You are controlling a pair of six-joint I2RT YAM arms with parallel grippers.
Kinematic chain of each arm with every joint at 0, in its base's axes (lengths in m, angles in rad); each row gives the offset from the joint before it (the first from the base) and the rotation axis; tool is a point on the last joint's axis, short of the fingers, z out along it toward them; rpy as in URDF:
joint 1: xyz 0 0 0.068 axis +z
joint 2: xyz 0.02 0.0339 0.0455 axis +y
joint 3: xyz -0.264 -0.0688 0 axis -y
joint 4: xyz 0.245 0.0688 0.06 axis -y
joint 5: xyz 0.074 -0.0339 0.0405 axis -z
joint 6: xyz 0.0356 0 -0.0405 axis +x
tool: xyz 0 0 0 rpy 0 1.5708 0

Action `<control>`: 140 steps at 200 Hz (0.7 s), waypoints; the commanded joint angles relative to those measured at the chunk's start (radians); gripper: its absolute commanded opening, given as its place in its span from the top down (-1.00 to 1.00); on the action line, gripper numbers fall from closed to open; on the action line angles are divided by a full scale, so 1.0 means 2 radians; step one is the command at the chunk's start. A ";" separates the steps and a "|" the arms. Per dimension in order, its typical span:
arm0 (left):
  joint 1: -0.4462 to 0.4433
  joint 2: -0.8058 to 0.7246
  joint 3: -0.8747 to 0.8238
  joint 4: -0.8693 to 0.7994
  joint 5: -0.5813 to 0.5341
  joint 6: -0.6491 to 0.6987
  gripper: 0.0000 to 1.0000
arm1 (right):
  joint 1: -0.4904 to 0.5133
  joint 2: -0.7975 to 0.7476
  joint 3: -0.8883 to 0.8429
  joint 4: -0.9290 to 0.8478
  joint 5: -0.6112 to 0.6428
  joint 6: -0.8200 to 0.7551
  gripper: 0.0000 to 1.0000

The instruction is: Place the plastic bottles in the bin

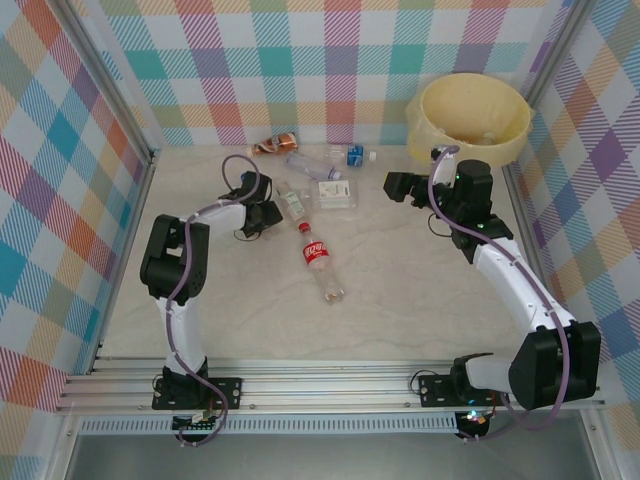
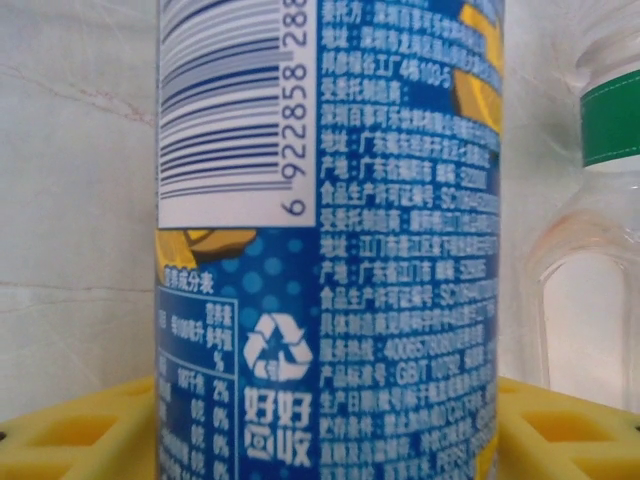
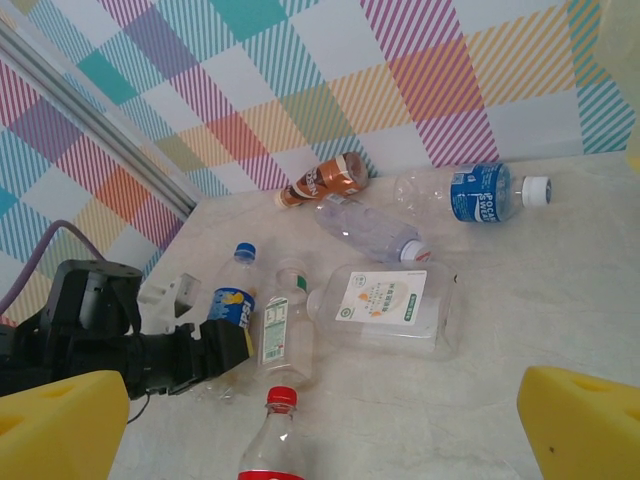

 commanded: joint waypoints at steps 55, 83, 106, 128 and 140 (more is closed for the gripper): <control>0.008 -0.072 -0.081 0.040 0.009 0.029 -0.05 | 0.006 -0.007 0.005 -0.001 0.005 -0.013 -0.99; 0.010 -0.086 -0.099 0.056 0.018 0.035 0.04 | 0.008 -0.006 0.006 -0.002 0.005 -0.014 -0.99; 0.012 -0.094 -0.107 0.067 0.025 0.038 0.10 | 0.008 -0.007 0.007 -0.004 0.006 -0.016 -0.99; 0.012 -0.108 -0.116 0.082 0.037 0.045 0.14 | 0.009 -0.008 0.008 -0.004 0.007 -0.017 -0.99; 0.013 -0.119 -0.120 0.084 0.043 0.055 0.16 | 0.010 -0.010 0.008 -0.005 0.004 -0.018 -0.99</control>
